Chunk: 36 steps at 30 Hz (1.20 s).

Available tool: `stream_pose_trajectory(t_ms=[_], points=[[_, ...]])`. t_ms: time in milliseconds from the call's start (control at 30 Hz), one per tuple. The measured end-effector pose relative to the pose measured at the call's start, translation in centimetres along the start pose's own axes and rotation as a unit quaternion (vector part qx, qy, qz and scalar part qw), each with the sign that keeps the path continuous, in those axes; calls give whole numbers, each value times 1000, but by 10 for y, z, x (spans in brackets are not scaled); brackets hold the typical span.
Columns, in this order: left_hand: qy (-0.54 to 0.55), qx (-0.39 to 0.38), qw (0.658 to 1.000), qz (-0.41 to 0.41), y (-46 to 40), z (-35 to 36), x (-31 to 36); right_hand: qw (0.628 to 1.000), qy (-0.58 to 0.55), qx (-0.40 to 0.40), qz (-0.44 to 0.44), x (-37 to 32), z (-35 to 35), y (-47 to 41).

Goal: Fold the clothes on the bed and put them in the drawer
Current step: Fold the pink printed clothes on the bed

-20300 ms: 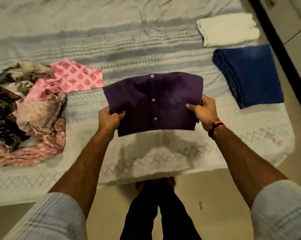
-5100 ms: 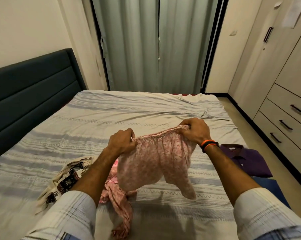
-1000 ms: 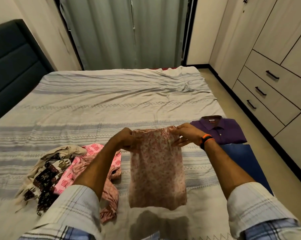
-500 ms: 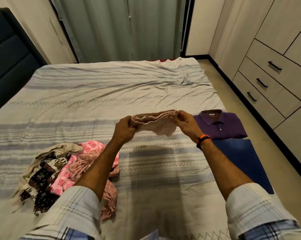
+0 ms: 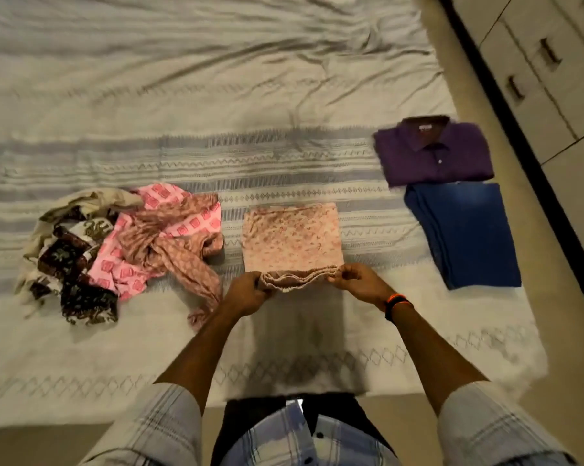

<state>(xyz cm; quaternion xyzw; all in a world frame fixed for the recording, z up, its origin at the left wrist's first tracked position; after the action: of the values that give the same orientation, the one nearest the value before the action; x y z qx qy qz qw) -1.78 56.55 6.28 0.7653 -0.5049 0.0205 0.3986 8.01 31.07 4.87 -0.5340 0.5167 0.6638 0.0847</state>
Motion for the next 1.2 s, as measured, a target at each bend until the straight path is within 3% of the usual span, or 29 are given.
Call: stream_pose_trajectory(t_ms=[200,333,433,567,733,900,1000,1100,1200], points=[[-9,-139,990,-37,20,66,-32,986,54,-90,130,54,18,28],[13,-241,968,-69,30,78,-35,962,75,-123,232,62,19,38],[29,-288,953,-91,29,79,-36,950,92,-145,260,56,20,40],[60,-242,960,-123,5,75,-36,964,66,-93,242,46,18,22],[55,-81,990,-102,-38,53,-24,988,52,24,140,38,11,-29],[109,31,987,-113,-79,33,-14,982,34,166,82,19,6,-77],[115,26,985,-128,-94,35,-20,976,12,196,94,16,6,-90],[56,-5,981,-185,-100,49,-36,974,37,168,144,37,11,-97],[73,-24,965,-250,-108,70,-60,966,78,153,196,63,13,-103]])
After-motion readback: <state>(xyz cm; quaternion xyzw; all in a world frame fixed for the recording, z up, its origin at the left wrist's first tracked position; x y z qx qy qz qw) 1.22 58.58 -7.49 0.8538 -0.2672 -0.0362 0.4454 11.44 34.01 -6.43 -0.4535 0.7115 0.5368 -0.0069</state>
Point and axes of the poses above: each hand's wrist, its own y-axis away from the middle knuckle, its own z-axis out of the palm, x = y × z, the point moved 3 cm from there along -y, towards the middle knuckle, and after that the axes turned 12 degrees about -y, right-handed, at the moved point
